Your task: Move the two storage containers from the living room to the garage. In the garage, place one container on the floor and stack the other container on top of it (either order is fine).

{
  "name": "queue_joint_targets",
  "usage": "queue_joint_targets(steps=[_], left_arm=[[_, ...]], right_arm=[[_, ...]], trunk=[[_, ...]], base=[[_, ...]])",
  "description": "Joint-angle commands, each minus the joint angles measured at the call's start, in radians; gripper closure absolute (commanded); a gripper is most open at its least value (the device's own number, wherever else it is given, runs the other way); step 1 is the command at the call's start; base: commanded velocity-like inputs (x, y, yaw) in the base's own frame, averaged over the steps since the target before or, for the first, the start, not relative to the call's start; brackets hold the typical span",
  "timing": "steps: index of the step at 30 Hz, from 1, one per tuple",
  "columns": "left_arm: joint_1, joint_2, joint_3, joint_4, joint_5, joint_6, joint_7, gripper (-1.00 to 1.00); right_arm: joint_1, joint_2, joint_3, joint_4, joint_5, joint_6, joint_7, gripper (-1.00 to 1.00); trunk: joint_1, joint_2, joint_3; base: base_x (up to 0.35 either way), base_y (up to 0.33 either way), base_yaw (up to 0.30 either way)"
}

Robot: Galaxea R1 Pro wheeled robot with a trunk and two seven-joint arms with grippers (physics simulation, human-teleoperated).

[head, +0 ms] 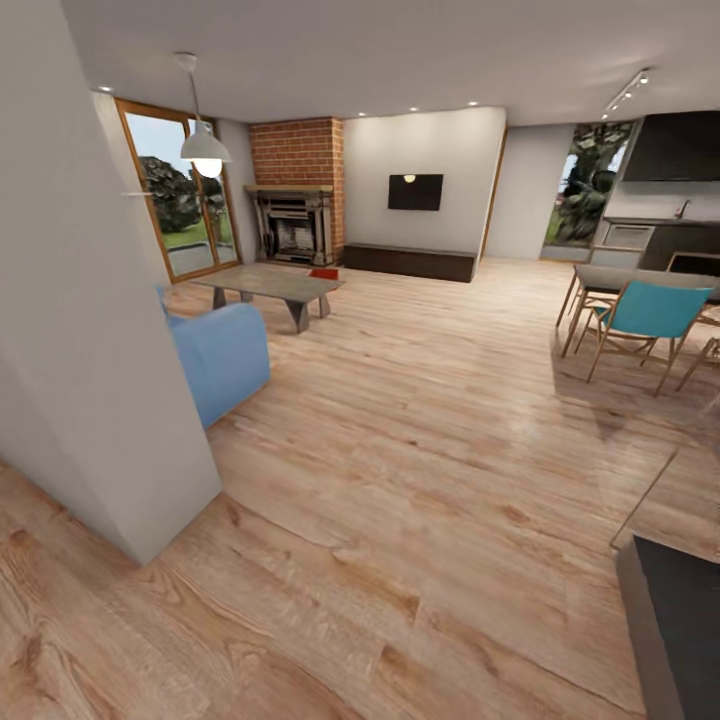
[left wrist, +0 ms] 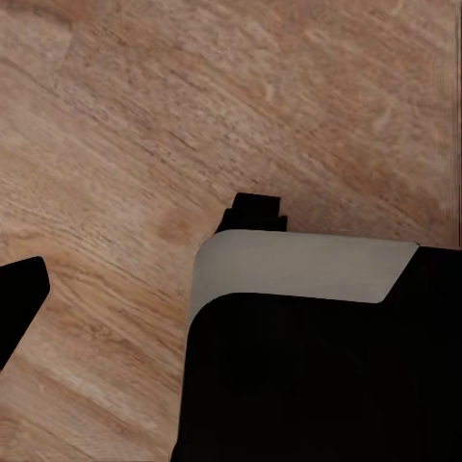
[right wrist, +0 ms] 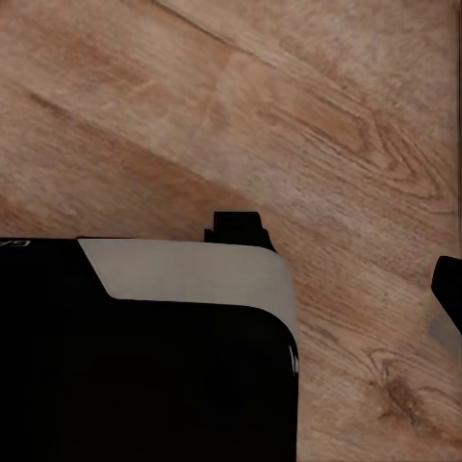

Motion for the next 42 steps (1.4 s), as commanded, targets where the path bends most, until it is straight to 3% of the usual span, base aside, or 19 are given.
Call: queue_joint_targets(steps=[1, 42], left_arm=[[0.000, 0.000, -0.004, -0.001, 0.010, 0.003, 0.003, -1.00], [0.000, -0.002, -0.004, 0.000, 0.010, 0.003, 0.003, -1.00]], right_arm=[[-0.001, 0.001, 0.008, 0.003, -0.008, -0.004, -0.001, -1.00], [-0.001, 0.000, 0.008, 0.003, -0.008, -0.005, -0.001, -1.00]], trunk=[[0.001, 0.000, -0.001], [0.001, 0.000, -0.001]], base=[[0.323, 0.000, -0.244], [0.323, 0.000, -0.027]])
